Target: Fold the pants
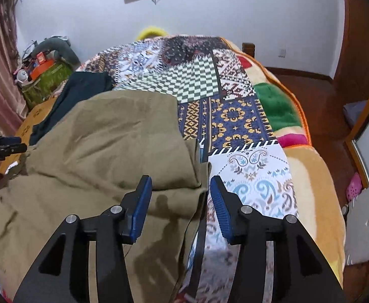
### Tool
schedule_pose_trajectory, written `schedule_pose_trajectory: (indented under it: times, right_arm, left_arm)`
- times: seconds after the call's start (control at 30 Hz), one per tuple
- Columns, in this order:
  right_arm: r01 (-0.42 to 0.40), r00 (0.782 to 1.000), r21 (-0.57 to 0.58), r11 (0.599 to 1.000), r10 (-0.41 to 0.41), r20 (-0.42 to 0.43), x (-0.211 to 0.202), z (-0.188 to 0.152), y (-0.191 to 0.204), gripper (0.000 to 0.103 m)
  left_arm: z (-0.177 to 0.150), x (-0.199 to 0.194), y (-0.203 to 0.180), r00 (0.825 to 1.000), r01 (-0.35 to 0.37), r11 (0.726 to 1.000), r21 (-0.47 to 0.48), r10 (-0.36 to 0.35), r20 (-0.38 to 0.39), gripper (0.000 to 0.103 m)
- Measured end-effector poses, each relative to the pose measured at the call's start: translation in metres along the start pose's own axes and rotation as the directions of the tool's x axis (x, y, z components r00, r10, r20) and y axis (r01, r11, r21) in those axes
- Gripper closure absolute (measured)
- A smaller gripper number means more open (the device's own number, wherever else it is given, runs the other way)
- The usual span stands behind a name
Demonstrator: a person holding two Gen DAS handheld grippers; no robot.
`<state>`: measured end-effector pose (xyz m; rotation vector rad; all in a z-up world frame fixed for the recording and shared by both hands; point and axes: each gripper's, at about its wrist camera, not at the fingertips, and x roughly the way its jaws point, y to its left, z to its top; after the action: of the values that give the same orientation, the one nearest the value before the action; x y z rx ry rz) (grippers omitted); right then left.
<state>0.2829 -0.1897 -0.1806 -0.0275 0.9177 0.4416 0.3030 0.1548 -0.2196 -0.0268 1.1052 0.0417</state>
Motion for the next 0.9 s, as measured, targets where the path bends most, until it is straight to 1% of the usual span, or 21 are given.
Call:
schedule_pose_trajectory:
  times: [0.13,0.2,0.3,0.37,0.4,0.43,0.47,0.5,0.57,0.67,0.73,0.83,0.9]
  right_arm:
    - [-0.019,0.998,0.007,1.000,0.019,-0.052,0.028,0.006,-0.007,0.059]
    - [-0.028,0.997,0.013,1.000,0.029,-0.076,0.039,0.008,-0.010,0.059]
    - [-0.060,0.995,0.026,0.998,0.062,-0.083,0.047,0.009,-0.012,0.059]
    - [-0.084,0.992,0.024,0.996,0.086,-0.096,0.051,0.009,-0.010,0.069]
    - [-0.095,0.989,0.018,0.995,0.096,-0.108,0.053,0.008,-0.008,0.078]
    - [-0.082,0.990,0.004,0.997,0.081,-0.115,0.055,0.008,-0.006,0.083]
    - [-0.065,0.992,-0.018,0.998,0.063,-0.113,0.055,0.007,-0.003,0.084]
    - [-0.063,0.992,-0.034,0.997,0.059,-0.112,0.055,0.006,-0.002,0.088]
    - [-0.052,0.993,-0.061,0.997,0.045,-0.107,0.054,0.006,0.001,0.090]
    - [-0.017,0.996,-0.116,0.993,0.006,-0.089,0.051,0.006,0.008,0.092]
    - [0.004,0.998,-0.136,0.991,-0.014,-0.069,0.047,0.006,0.009,0.093]
    - [0.031,0.998,-0.151,0.988,-0.040,-0.057,0.047,0.007,0.010,0.093]
    - [0.052,0.995,-0.160,0.986,-0.065,-0.077,0.054,0.007,0.011,0.093]
  left_arm:
    - [0.001,0.018,0.003,0.999,0.036,0.999,-0.018,-0.037,-0.040,0.032]
    - [0.001,0.021,0.003,0.998,0.039,0.999,-0.018,-0.040,-0.043,0.029]
    - [-0.001,0.025,0.002,0.998,0.042,0.999,-0.014,-0.042,-0.039,0.027]
    - [-0.002,0.025,0.003,0.998,0.046,0.999,-0.014,-0.046,-0.035,0.027]
    - [-0.003,0.025,0.003,0.998,0.046,0.999,-0.014,-0.046,-0.032,0.027]
    - [-0.003,0.024,0.003,0.999,0.042,0.999,-0.011,-0.042,-0.028,0.028]
    - [-0.003,0.023,0.002,0.999,0.031,0.999,-0.005,-0.032,-0.021,0.036]
    - [-0.004,0.022,0.001,1.000,0.016,1.000,0.001,-0.016,-0.014,0.043]
    - [-0.003,0.021,-0.002,1.000,0.004,1.000,0.006,-0.004,-0.011,0.048]
    - [-0.003,0.016,-0.008,0.998,-0.062,0.998,0.031,0.061,0.019,0.051]
    - [-0.003,0.013,-0.006,0.996,-0.084,0.996,0.024,0.083,0.032,0.053]
    - [-0.003,0.014,0.003,0.997,-0.077,0.997,-0.018,0.078,0.026,0.053]
    - [-0.005,0.018,0.005,0.997,-0.076,0.997,-0.035,0.076,0.018,0.052]
